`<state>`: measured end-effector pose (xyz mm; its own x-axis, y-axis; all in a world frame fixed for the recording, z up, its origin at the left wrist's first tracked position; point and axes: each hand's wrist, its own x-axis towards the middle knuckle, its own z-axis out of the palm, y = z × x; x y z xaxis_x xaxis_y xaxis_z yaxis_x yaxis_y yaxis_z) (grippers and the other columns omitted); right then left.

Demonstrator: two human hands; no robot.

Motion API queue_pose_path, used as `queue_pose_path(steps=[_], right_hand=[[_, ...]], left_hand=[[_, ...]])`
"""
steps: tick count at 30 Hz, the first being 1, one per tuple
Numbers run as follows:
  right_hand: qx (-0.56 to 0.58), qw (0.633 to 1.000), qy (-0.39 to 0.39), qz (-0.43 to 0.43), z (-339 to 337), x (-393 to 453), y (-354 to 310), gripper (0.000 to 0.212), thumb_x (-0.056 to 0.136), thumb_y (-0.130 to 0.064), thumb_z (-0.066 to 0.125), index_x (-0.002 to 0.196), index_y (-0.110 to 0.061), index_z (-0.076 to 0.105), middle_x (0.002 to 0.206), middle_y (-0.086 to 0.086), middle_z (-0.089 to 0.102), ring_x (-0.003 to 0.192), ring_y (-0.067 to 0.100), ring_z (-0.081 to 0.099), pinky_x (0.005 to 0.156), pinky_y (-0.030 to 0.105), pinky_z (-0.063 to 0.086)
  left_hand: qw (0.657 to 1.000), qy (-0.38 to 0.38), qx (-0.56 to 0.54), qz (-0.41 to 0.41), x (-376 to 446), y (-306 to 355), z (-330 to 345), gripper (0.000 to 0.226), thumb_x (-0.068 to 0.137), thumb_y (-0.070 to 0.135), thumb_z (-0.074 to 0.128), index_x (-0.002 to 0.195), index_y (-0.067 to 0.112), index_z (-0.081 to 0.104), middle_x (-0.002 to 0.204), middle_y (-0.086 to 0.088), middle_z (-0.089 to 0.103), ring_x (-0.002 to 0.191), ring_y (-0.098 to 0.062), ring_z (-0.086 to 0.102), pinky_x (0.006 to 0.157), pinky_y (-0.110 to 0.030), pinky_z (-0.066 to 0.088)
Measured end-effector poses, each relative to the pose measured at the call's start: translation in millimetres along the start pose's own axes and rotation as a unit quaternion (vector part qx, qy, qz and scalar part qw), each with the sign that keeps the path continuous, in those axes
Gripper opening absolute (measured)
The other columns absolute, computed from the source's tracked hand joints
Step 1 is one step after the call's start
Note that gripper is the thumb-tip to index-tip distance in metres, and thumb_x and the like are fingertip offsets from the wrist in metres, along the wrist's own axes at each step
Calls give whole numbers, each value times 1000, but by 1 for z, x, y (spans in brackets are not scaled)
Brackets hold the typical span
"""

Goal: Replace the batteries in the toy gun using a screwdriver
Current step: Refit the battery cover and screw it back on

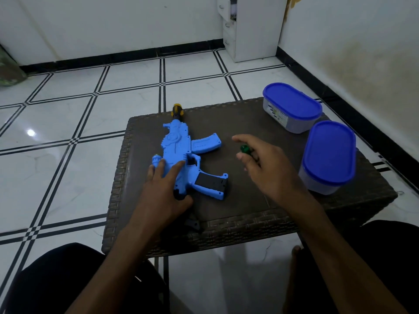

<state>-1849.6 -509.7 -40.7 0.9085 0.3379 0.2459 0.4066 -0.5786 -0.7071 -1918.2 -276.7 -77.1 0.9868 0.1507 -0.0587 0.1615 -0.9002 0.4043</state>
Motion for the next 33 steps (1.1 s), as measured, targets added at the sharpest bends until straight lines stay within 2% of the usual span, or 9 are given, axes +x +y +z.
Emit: queue_pose_path(steps=[4, 8, 14, 17, 19, 24, 27, 30, 33], right_hand=[[-27, 998, -49, 37, -3, -2, 1, 38, 95, -18, 62, 130, -30, 59, 116, -2, 66, 100, 11, 62, 92, 34, 53], [-65, 986, -133, 76, -3, -3, 6, 28, 91, -24, 67, 118, -32, 67, 122, -7, 63, 95, 6, 55, 85, 26, 47], [-89, 980, -166, 70, 0, -3, 9, 42, 82, -30, 77, 122, -33, 64, 124, -8, 62, 98, 3, 48, 82, 22, 38], [-87, 977, -191, 48, 1, -3, 10, 50, 79, -33, 79, 126, -33, 62, 115, -11, 60, 99, 6, 52, 82, 22, 38], [-84, 972, -215, 36, 2, -3, 10, 54, 77, -35, 80, 128, -32, 61, 117, -11, 60, 102, 6, 53, 84, 23, 40], [-135, 957, -256, 15, 6, -4, 12, 55, 78, -30, 79, 130, -32, 60, 122, -6, 61, 114, 14, 55, 84, 22, 36], [-153, 953, -262, 9, 8, -4, 10, 52, 81, -29, 76, 131, -32, 60, 124, -4, 62, 116, 16, 56, 86, 24, 37], [-156, 952, -265, -5, 5, -4, 8, 51, 82, -27, 75, 131, -34, 60, 121, -4, 63, 114, 15, 56, 84, 24, 38], [-155, 951, -266, -20, 5, -4, 5, 50, 83, -24, 74, 130, -36, 61, 115, -5, 64, 110, 16, 57, 84, 27, 41]], left_hand=[[999, -29, 0, 39, 17, -3, -5, 91, 67, 43, 67, 148, 37, 27, 160, -10, 14, 147, -32, 11, 114, -51, 27], [995, -66, 4, 71, 29, -1, -9, 90, 72, 27, 75, 147, 40, 26, 162, -8, 8, 149, -31, 2, 113, -48, 25], [980, -131, -12, 147, 41, 6, -16, 88, 71, 21, 73, 139, 52, 27, 162, -1, 5, 149, -18, 0, 116, -41, 24], [975, -137, -18, 173, 45, 10, -18, 82, 66, 34, 62, 138, 51, 27, 161, -8, 10, 149, -14, 4, 117, -41, 24], [976, -129, -2, 174, 44, 10, -15, 84, 65, 53, 54, 143, 47, 24, 162, -7, 8, 150, -16, 3, 119, -42, 19], [986, -114, 40, 114, 28, 22, -2, 118, 50, 98, 36, 150, 44, 6, 162, 3, -10, 148, -13, -11, 121, -46, -2], [990, -114, 36, 75, 21, 34, 2, 126, 45, 96, 43, 151, 42, 3, 161, 4, -14, 148, -17, -14, 121, -47, 7], [990, -109, 64, 58, 15, 44, 5, 116, 58, 84, 53, 152, 38, 2, 162, 2, -12, 148, -23, -13, 119, -45, 15], [991, -81, 95, 55, 9, 49, 7, 113, 61, 85, 51, 152, 37, 6, 162, 1, -6, 149, -26, -7, 114, -47, 26]])
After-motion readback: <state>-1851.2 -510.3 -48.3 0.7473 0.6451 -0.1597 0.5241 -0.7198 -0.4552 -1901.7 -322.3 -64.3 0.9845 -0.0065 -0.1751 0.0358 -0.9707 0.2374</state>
